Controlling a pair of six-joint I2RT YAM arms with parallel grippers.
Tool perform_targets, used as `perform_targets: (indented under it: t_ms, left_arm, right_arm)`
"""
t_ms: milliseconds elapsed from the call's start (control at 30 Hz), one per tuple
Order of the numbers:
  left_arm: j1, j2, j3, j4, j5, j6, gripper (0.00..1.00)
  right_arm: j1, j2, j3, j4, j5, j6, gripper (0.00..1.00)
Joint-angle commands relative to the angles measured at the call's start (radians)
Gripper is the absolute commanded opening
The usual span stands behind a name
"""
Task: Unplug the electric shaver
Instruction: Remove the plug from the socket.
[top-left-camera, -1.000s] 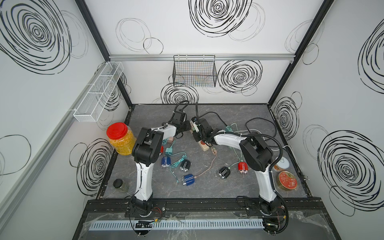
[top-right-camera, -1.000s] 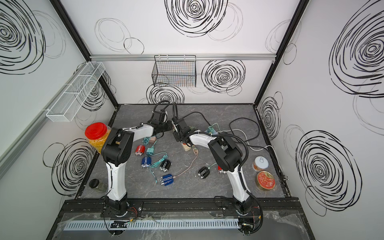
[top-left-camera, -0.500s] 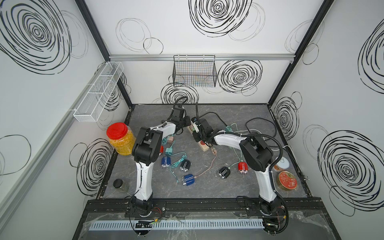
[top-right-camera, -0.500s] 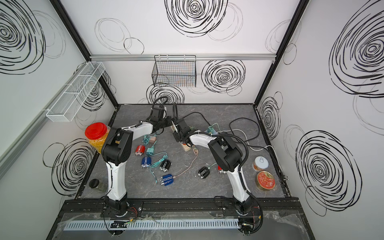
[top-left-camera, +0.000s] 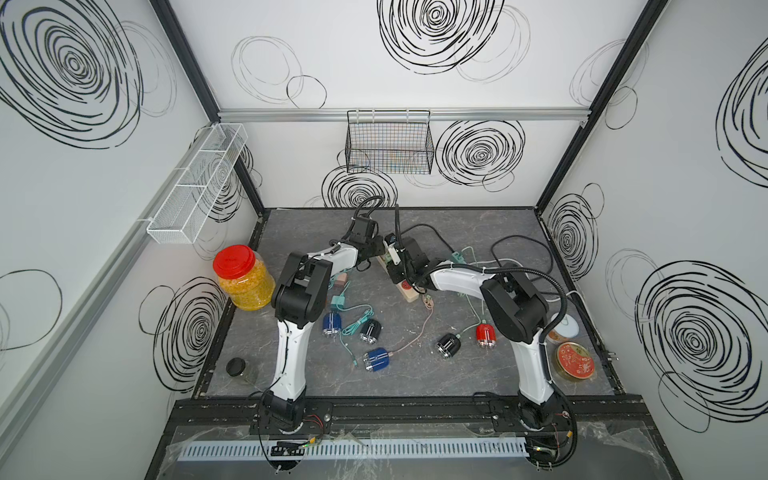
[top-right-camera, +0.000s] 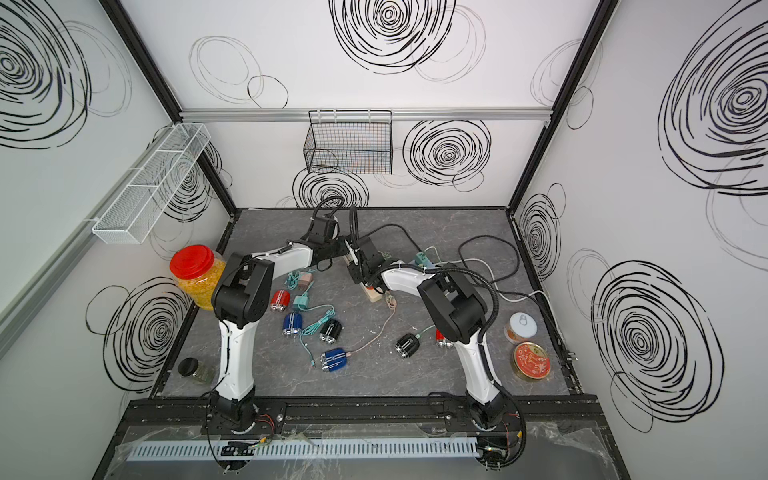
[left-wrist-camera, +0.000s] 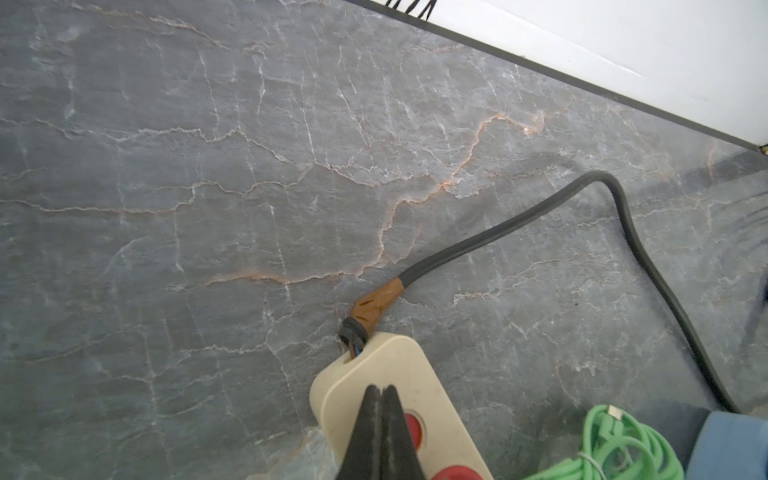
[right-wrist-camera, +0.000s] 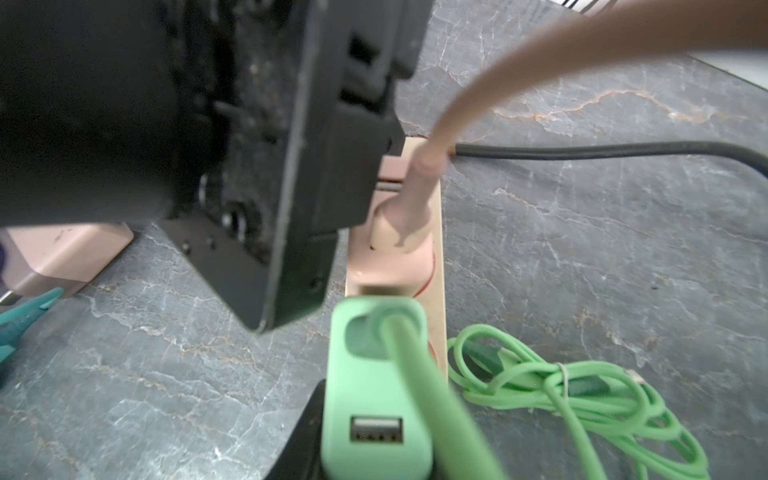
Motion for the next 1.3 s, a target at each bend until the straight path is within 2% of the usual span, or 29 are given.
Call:
perform_targets:
  t_ms: [0,67,133,333,367,433,500,633,733,767,867,1033,1133,1267]
  left_arm:
    - [-0.035,0.049,-0.090,-0.186,-0.005,0.005,0.00]
    - [-0.036,0.045,-0.108,-0.188,-0.007,0.007,0.00]
    - [-0.040,0.044,-0.117,-0.188,-0.005,0.008,0.00]
    - [-0.054,0.044,-0.112,-0.204,-0.008,0.013,0.00]
    - [-0.054,0.044,-0.114,-0.204,-0.007,0.011,0.00]
    - [-0.053,0.045,-0.114,-0.204,-0.007,0.008,0.00]
    - [-0.053,0.045,-0.114,-0.204,-0.002,0.007,0.00]
    - [-0.051,0.043,-0.117,-0.203,0.001,0.004,0.00]
    - [-0.052,0.044,-0.113,-0.209,0.000,0.004,0.00]
    - [-0.053,0.045,-0.113,-0.209,-0.001,0.004,0.00]
    - [-0.050,0.043,-0.117,-0.205,0.002,0.001,0.00]
    - [-0.052,0.043,-0.115,-0.207,0.001,0.001,0.00]
    - [-0.051,0.042,-0.117,-0.205,0.001,0.000,0.00]
    - [-0.051,0.043,-0.117,-0.205,0.001,-0.001,0.00]
  right_arm:
    - [-0.032,-0.076,-0.038,0.147,-0.116,0.104,0.11]
    - [-0.047,-0.065,-0.026,0.151,-0.200,0.108,0.11]
    - [-0.036,-0.056,-0.007,0.128,-0.157,0.101,0.11]
    - [0.082,0.009,0.125,-0.038,0.270,-0.008,0.11]
    - [0.095,0.022,0.142,-0.050,0.323,-0.026,0.11]
    - [0.101,0.035,0.156,-0.053,0.342,-0.039,0.11]
    - [0.081,0.014,0.129,-0.032,0.275,-0.013,0.11]
    - [-0.014,-0.100,-0.044,0.153,-0.059,0.101,0.12]
    - [-0.087,-0.100,-0.086,0.259,-0.290,0.165,0.12]
    - [-0.107,-0.090,-0.080,0.262,-0.333,0.193,0.12]
    - [-0.132,-0.066,-0.031,0.190,-0.350,0.258,0.12]
    - [-0.109,-0.068,-0.003,0.126,-0.269,0.228,0.12]
    - [-0.032,-0.064,0.049,0.034,-0.066,0.115,0.11]
    - [0.041,-0.015,0.141,-0.074,0.158,0.055,0.11]
